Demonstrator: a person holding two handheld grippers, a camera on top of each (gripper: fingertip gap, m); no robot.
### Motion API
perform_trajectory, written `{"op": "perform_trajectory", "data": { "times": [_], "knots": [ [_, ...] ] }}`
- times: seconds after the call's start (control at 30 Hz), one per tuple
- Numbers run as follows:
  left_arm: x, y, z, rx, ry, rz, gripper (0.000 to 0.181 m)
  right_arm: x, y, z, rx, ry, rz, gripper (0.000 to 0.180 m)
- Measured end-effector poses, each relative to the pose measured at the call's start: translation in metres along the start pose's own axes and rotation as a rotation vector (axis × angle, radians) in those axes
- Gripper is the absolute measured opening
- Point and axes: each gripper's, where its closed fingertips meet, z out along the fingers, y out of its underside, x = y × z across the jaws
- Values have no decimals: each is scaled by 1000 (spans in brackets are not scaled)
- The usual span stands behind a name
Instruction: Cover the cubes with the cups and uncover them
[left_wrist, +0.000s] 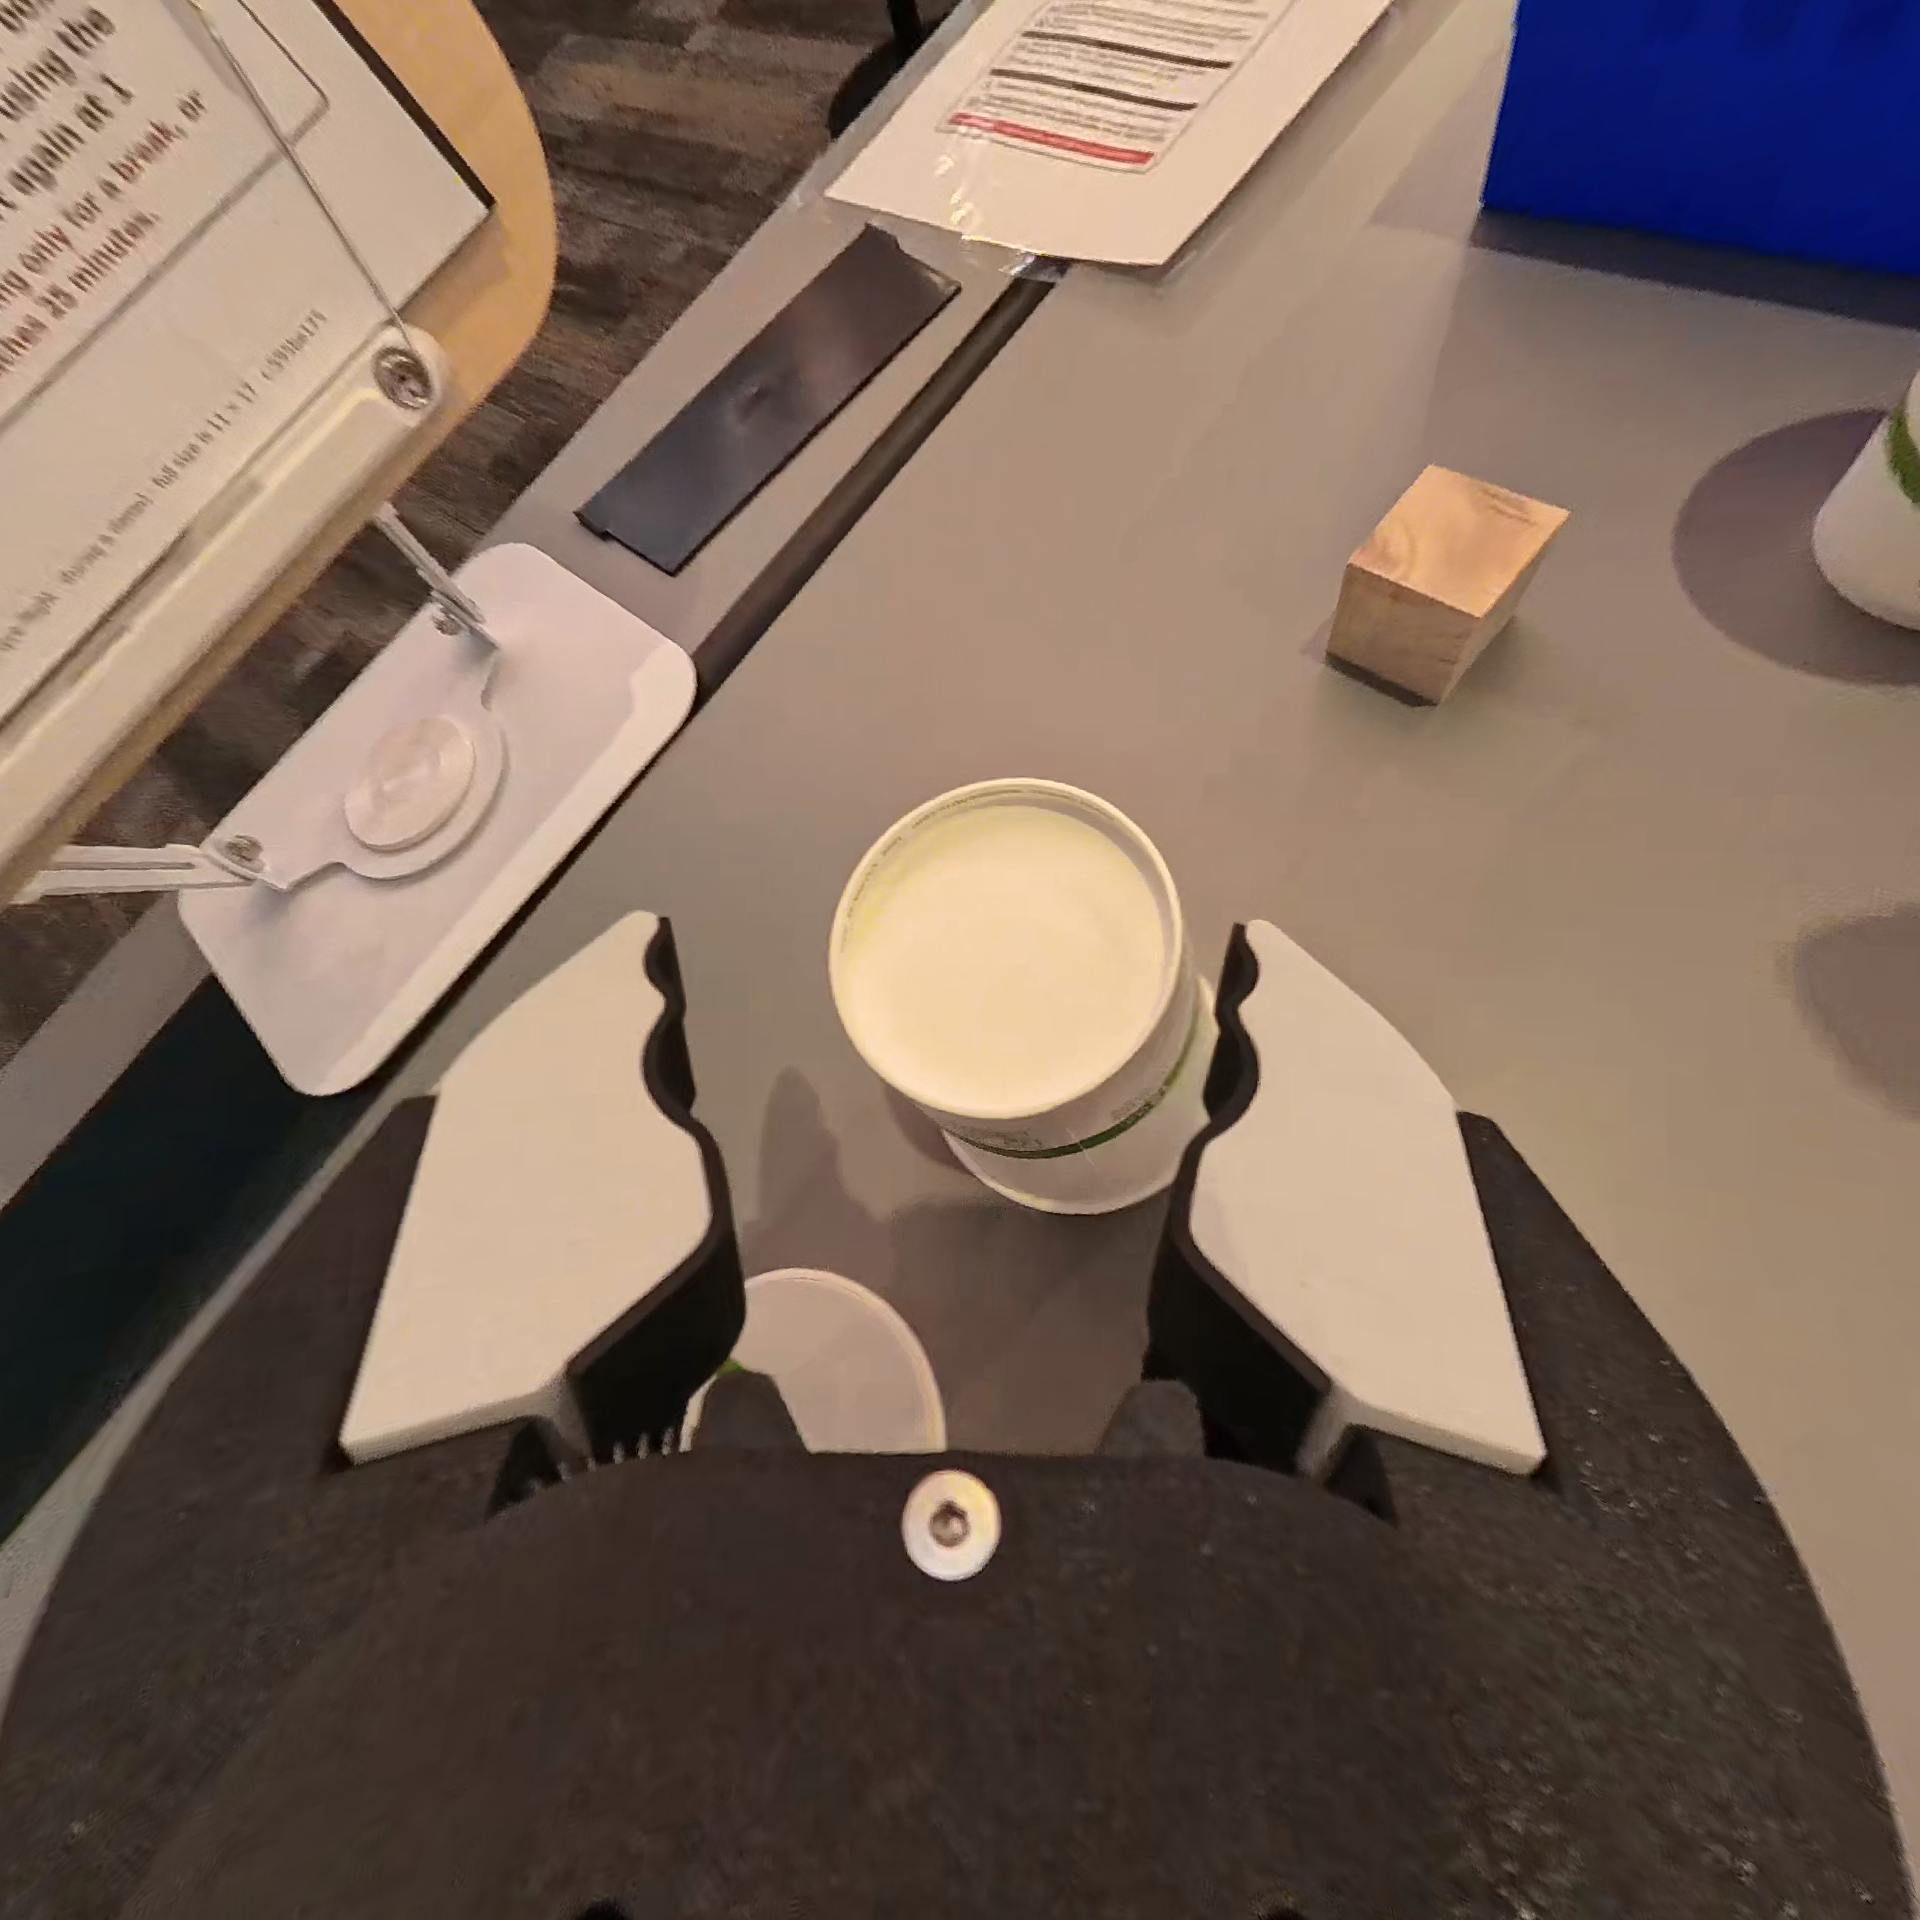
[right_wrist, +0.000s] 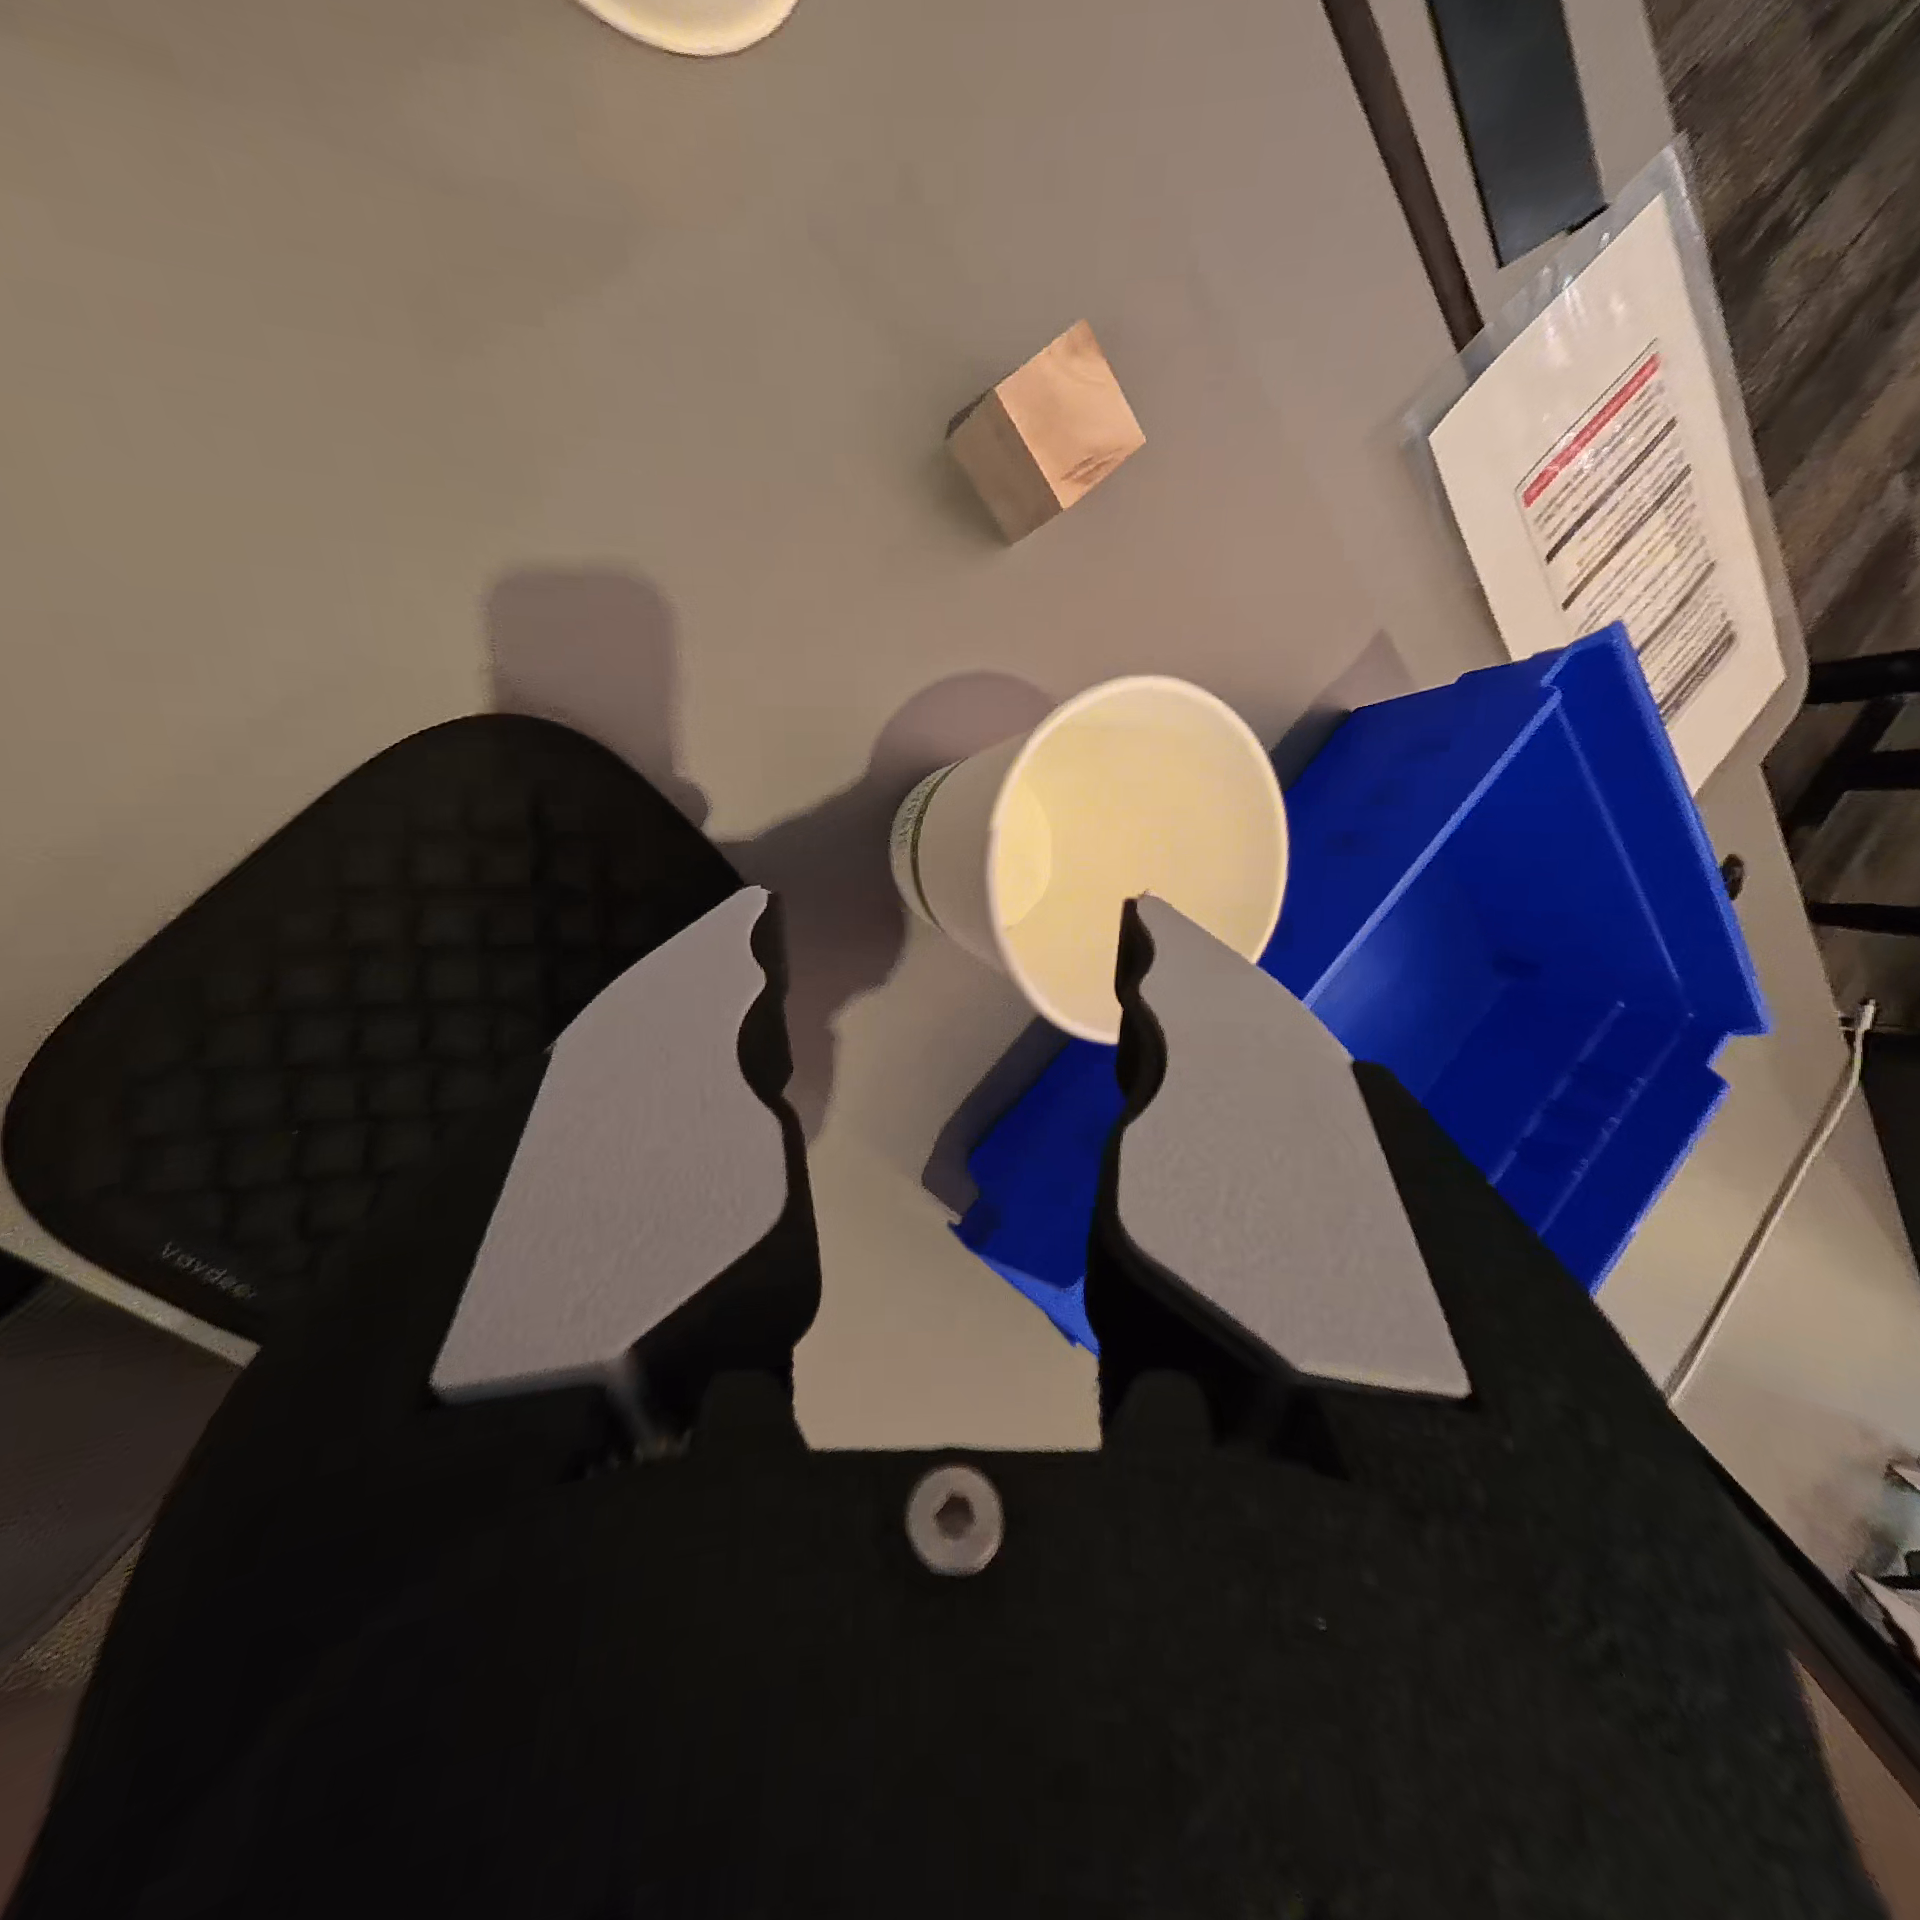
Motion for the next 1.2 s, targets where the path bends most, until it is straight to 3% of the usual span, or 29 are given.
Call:
{"op": "perform_trajectory", "data": {
  "times": [0.03,0.33,0.43,0.77,0.9,1.07,1.2],
  "knots": [
    [2,-2,1,4,20,-15,97,-3,2,-3,7,10,-9,60],
    [5,16,24,-76,-3,6,92,-21,10,-18,61,42,-38,57],
    [9,16,27,-73,37,-16,81,-22,10,-19,73,52,-49,55],
    [6,10,19,-22,37,-11,80,-21,9,-20,115,52,-40,52],
    [4,-10,-4,73,68,-55,80,-16,-3,-25,172,77,-22,52],
    [14,-57,-62,302,169,-109,80,-16,-53,-44,406,121,72,52],
    [28,-86,-116,479,295,-156,80,-46,-112,-50,683,-82,228,55]
  ]
}}
